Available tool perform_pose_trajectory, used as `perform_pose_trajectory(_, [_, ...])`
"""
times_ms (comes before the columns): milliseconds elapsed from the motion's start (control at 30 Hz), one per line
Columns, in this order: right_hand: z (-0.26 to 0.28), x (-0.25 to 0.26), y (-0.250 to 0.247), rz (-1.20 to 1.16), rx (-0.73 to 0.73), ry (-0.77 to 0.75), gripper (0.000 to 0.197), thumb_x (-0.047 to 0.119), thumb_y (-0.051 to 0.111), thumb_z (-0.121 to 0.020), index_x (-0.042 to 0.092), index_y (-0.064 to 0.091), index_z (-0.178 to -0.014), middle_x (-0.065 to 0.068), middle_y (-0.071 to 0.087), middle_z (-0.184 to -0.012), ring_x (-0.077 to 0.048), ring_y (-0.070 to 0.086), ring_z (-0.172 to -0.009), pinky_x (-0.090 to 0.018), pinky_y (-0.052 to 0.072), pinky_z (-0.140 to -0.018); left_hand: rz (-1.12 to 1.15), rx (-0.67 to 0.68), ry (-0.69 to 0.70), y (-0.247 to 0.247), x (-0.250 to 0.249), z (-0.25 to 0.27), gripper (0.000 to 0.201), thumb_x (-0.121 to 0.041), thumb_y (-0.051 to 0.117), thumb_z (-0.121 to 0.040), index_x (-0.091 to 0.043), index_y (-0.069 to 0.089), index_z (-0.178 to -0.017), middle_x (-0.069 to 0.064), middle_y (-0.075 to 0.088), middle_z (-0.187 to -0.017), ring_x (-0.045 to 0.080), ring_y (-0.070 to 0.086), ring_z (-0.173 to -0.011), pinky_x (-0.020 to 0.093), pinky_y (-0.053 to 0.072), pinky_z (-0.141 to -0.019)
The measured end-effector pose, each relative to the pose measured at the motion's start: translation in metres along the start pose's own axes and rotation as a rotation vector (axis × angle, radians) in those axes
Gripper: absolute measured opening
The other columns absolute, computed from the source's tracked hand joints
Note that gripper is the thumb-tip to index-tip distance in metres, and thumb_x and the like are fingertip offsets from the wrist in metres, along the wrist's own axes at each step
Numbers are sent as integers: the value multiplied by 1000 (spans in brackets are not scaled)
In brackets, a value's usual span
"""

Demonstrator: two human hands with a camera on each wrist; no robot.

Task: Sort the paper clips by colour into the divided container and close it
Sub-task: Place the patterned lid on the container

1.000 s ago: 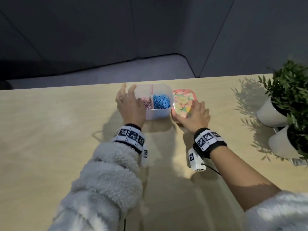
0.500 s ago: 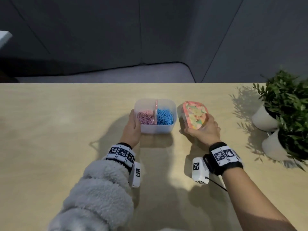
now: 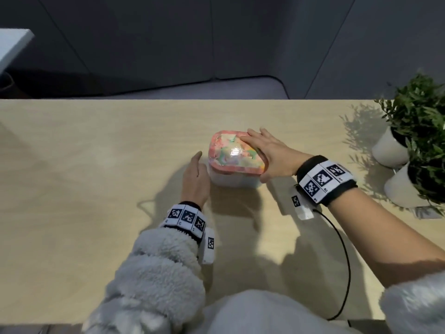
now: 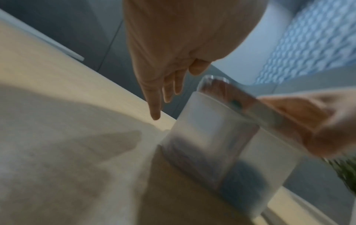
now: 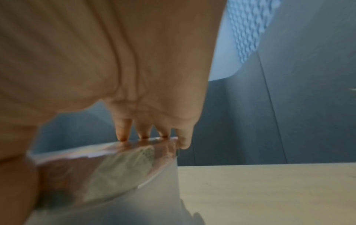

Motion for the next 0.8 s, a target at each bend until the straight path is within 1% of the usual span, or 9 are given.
perform_pose_trajectory(100, [11,-2,-5,-242,-63,-3,103,18,80,-66,27,18,-148,0,5,-159,-19,-7,-147,-42,1,-121,158,-13,-39,-1,-9,-10,44,-31,27,-99,-16,35,-139,4,37,-147,20,34,-136,36,23,-116])
perform_pose_trajectory(167, [18,-18,-20,-708,-353,60,73,20,73,-78,20,37,-141,2,25,-155,-3,20,-143,-29,19,-119,159,3,-24,4,-23,-15,48,-37,30,-99,-16,29,-142,4,33,-149,18,32,-137,26,20,-113])
perform_pose_trajectory(233, [24,-39,-15,-1101,-633,200,50,16,58,-90,9,42,-138,-2,40,-142,15,56,-104,-4,47,-82,208,40,-26,14,-32,-23,55,-44,35,-96,-18,26,-143,6,33,-149,20,36,-135,34,25,-115])
perform_pose_trajectory(267, [24,-44,-5,-1177,-677,279,50,17,52,-94,6,37,-140,-5,39,-142,14,59,-93,1,45,-64,221,44,-29,18,-34,-28,57,-45,36,-94,-18,26,-143,8,35,-147,21,39,-133,40,30,-114])
perform_pose_trajectory(300, [20,-46,4,-1150,-672,336,52,20,49,-95,6,31,-143,-6,36,-146,6,57,-100,0,43,-60,217,47,-38,20,-38,-31,56,-45,36,-93,-17,30,-141,8,39,-145,22,41,-131,44,34,-111])
perform_pose_trajectory(433, [-3,-48,11,-964,-659,360,44,26,46,-95,10,41,-136,-9,48,-136,-21,50,-121,-28,46,-93,249,29,-40,27,-42,-40,34,-34,38,-94,-13,52,-116,4,55,-115,18,52,-107,38,48,-95])
perform_pose_trajectory(500, [-11,-48,4,-940,-684,317,34,24,46,-94,10,51,-125,-7,56,-122,-19,54,-111,-34,47,-96,250,7,-59,28,-36,-40,30,-21,36,-97,-8,49,-121,1,52,-112,14,51,-102,27,47,-87])
perform_pose_trajectory(633, [-23,-49,-4,-872,-677,248,19,22,44,-94,17,58,-107,2,58,-101,-16,56,-96,-34,49,-86,278,14,-99,29,-25,-42,20,-19,32,-98,-16,48,-110,3,54,-110,20,55,-104,40,50,-92])
perform_pose_trajectory(800, [-25,-52,3,-931,-695,230,20,27,44,-93,22,57,-108,1,60,-106,-20,59,-104,-44,50,-93,187,7,-25,29,-29,-48,34,-27,31,-100,-7,50,-120,2,56,-105,15,56,-95,24,50,-78])
Point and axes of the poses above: each hand's wrist, its own z-axis away from the middle knuckle, its own y-axis out of the palm, x = y × z, the point moved 9 cm from there along -z, towards the middle knuckle
